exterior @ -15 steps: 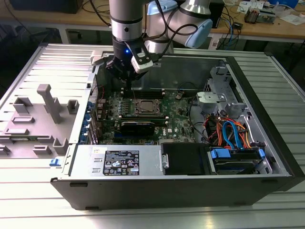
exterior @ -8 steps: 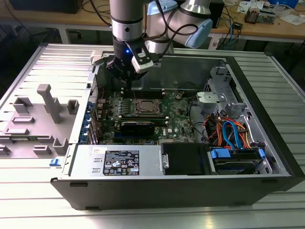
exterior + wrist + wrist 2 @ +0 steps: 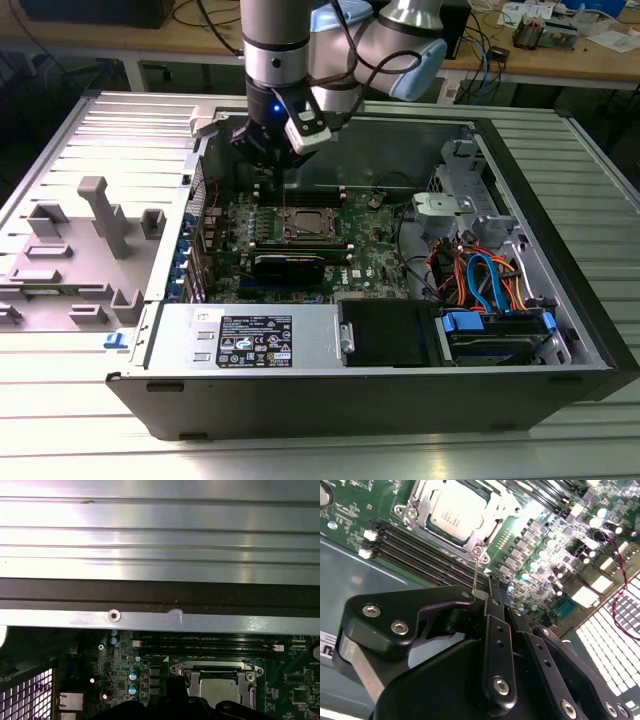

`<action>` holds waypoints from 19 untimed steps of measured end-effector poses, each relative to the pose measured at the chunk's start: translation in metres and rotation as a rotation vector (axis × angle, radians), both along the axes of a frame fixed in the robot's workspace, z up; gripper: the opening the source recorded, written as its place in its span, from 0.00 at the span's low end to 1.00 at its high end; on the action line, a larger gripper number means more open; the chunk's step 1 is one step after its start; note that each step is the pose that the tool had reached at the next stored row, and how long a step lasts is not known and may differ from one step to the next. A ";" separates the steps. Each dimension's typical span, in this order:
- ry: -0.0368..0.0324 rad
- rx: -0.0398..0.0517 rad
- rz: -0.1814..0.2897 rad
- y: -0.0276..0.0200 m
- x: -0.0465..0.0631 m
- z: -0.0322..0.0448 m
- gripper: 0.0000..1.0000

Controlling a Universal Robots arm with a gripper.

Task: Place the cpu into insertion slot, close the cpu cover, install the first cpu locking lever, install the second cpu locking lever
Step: 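Install the first cpu locking lever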

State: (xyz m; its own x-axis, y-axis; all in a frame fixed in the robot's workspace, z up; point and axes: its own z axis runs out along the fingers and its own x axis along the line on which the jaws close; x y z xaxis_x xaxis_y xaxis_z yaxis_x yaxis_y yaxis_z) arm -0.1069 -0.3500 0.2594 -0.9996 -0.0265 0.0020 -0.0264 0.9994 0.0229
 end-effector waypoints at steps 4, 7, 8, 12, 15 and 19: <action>0.0001 -0.0002 0.000 0.0000 0.007 -0.0026 0.11; 0.0001 -0.0004 0.000 0.0000 0.010 -0.0034 0.11; 0.0001 -0.0006 0.000 0.0000 0.010 -0.0036 0.11; 0.0002 -0.0017 0.000 0.0005 0.013 -0.0049 0.11; 0.0002 -0.0021 0.000 0.0010 0.015 -0.0064 0.11; 0.0001 -0.0020 0.000 0.0010 0.015 -0.0066 0.11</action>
State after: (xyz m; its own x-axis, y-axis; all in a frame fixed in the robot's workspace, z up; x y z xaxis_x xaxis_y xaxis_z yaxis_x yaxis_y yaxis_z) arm -0.0918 -0.3490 0.2528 -0.9996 -0.0266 0.0021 -0.0265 0.9994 0.0210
